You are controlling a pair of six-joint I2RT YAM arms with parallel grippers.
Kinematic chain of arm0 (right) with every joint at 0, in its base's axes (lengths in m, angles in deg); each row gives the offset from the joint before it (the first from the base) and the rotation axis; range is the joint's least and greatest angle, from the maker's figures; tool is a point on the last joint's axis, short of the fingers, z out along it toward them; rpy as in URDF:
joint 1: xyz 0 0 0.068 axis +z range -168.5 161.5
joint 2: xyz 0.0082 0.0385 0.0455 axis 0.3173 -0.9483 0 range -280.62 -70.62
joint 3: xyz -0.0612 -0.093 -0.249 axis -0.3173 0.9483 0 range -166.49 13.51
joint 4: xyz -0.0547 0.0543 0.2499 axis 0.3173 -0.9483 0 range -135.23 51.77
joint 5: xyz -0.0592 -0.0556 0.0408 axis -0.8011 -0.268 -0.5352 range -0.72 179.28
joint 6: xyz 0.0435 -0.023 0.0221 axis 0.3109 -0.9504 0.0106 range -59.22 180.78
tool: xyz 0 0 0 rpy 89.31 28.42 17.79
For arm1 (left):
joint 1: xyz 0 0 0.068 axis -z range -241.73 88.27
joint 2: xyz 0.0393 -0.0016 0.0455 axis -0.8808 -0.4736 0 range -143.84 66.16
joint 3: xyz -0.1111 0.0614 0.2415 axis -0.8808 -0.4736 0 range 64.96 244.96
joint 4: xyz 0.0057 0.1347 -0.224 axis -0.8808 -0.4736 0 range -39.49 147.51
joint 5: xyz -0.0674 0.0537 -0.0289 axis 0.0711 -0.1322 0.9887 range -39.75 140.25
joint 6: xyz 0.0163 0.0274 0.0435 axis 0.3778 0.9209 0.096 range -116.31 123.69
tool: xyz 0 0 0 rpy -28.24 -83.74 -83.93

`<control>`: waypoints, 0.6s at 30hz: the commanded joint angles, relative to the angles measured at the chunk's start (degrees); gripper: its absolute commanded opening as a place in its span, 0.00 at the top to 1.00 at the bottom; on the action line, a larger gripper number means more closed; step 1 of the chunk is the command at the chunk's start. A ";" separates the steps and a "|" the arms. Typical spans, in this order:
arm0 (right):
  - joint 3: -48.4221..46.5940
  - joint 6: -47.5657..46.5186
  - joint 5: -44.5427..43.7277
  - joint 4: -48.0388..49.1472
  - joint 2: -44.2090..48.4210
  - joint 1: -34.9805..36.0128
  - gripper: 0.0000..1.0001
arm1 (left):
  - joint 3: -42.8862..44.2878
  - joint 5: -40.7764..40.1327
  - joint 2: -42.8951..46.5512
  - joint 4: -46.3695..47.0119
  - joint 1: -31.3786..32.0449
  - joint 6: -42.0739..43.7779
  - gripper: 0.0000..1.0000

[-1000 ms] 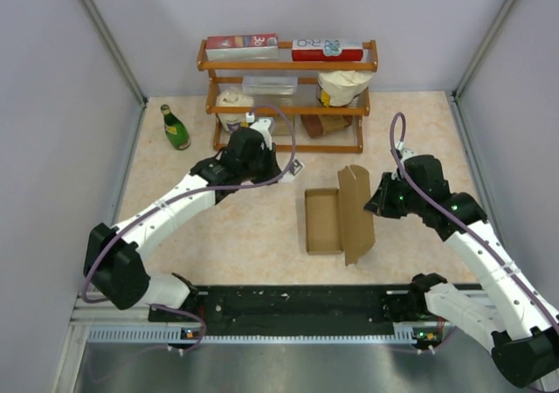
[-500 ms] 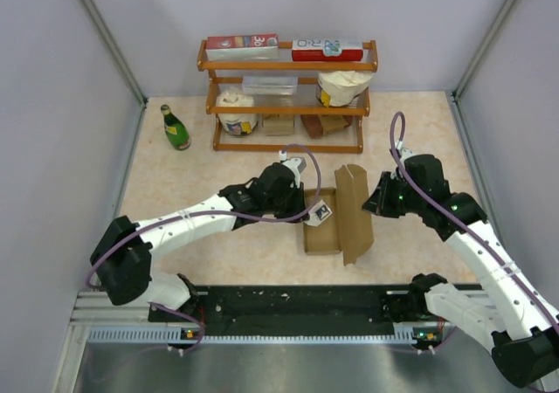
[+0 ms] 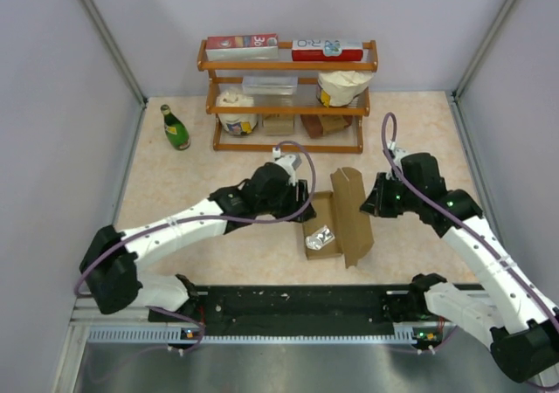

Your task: Fold the paper box

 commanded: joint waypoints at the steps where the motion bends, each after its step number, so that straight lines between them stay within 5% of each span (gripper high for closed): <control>1: -2.65 -4.92 3.97 0.90 -3.33 -0.44 1.00 | 4.74 -8.08 12.61 -3.29 -1.67 7.29 0.43; 7: -6.34 -9.84 7.40 0.02 -8.69 2.45 1.00 | 3.51 -12.42 26.60 -2.51 -6.41 17.58 0.26; 18: -22.07 -29.93 3.53 -10.08 -20.29 10.02 1.00 | 0.97 9.71 29.69 0.39 -15.91 28.40 0.26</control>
